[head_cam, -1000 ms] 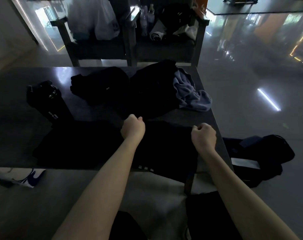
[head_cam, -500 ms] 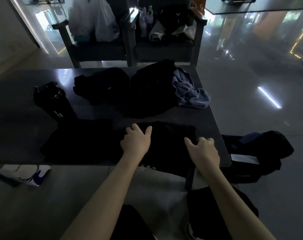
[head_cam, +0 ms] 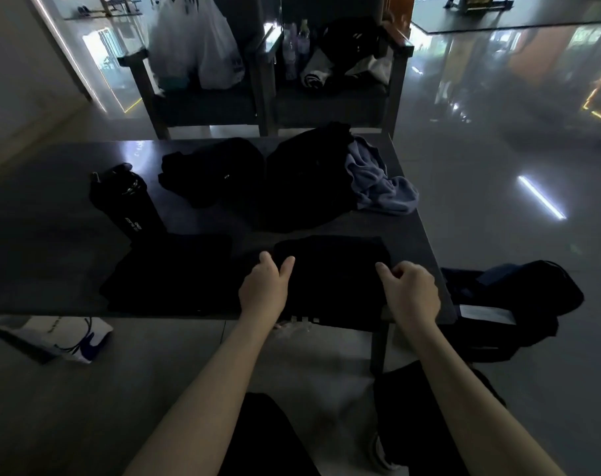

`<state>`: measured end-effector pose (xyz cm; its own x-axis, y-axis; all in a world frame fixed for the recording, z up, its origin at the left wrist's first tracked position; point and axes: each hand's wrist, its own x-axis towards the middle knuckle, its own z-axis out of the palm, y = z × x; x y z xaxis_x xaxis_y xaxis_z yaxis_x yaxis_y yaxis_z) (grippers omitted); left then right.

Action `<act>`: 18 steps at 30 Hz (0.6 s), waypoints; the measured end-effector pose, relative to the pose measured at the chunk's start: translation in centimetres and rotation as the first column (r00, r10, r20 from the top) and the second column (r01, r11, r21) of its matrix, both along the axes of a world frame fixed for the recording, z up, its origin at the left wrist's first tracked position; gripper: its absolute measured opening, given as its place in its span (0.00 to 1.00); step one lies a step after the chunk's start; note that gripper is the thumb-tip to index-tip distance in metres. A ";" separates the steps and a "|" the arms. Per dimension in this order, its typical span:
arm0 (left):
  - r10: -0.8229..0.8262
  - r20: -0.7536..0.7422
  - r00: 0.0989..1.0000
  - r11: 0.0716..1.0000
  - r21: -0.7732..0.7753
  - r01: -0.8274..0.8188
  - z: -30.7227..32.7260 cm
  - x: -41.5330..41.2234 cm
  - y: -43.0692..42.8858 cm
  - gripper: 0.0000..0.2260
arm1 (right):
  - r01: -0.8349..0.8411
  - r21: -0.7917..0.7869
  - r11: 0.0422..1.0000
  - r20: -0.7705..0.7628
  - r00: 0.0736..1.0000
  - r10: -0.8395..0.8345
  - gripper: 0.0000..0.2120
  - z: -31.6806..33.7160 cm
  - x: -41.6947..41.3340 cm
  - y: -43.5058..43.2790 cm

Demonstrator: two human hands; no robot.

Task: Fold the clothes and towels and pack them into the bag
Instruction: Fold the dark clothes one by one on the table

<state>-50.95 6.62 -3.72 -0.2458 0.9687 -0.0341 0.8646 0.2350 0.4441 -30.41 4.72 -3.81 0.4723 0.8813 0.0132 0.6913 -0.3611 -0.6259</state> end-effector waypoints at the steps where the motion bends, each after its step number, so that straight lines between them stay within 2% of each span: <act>1: -0.002 0.011 1.000 1.000 0.000 0.002 -0.3 0.2 -0.7 0.24 | -0.005 -0.024 1.000 -0.009 1.000 0.004 0.16 -0.2 -0.1 -0.7; 3: -0.012 0.033 0.999 1.000 0.024 0.011 -0.8 0.2 -1.7 0.25 | -0.011 -0.039 0.999 -0.036 0.999 0.010 0.15 -0.6 -0.2 -1.8; 8: 0.001 0.201 0.980 0.992 0.121 -0.026 -0.3 -1.0 -1.6 0.23 | 0.023 0.162 0.986 -0.194 0.981 0.009 0.12 -0.6 0.3 -2.4; 11: -0.016 0.224 0.974 0.993 0.119 -0.011 -0.7 -1.5 -2.0 0.21 | 0.040 0.176 0.984 -0.308 0.951 0.016 0.14 -1.1 0.1 -3.3; 13: -0.034 0.157 0.987 0.994 0.109 0.017 -1.5 -1.7 -2.6 0.21 | 0.002 0.134 0.991 -0.313 0.949 0.041 0.13 -1.7 -0.2 -4.0; 15: -0.118 -0.024 0.993 0.979 0.166 0.121 -2.2 -1.7 -2.7 0.24 | -0.027 0.083 0.996 -0.212 0.976 0.044 0.05 -1.7 -0.4 -4.4; 16: -0.194 -0.116 0.974 0.961 0.178 0.213 -2.2 -1.6 -2.6 0.25 | -0.018 0.087 0.996 -0.123 0.992 0.029 0.06 -1.4 -0.5 -4.4; 18: -0.374 -0.235 0.897 0.907 0.106 0.406 -2.0 -1.1 -2.0 0.27 | -0.091 0.170 0.981 0.026 0.996 0.087 0.20 -0.7 -0.7 -4.0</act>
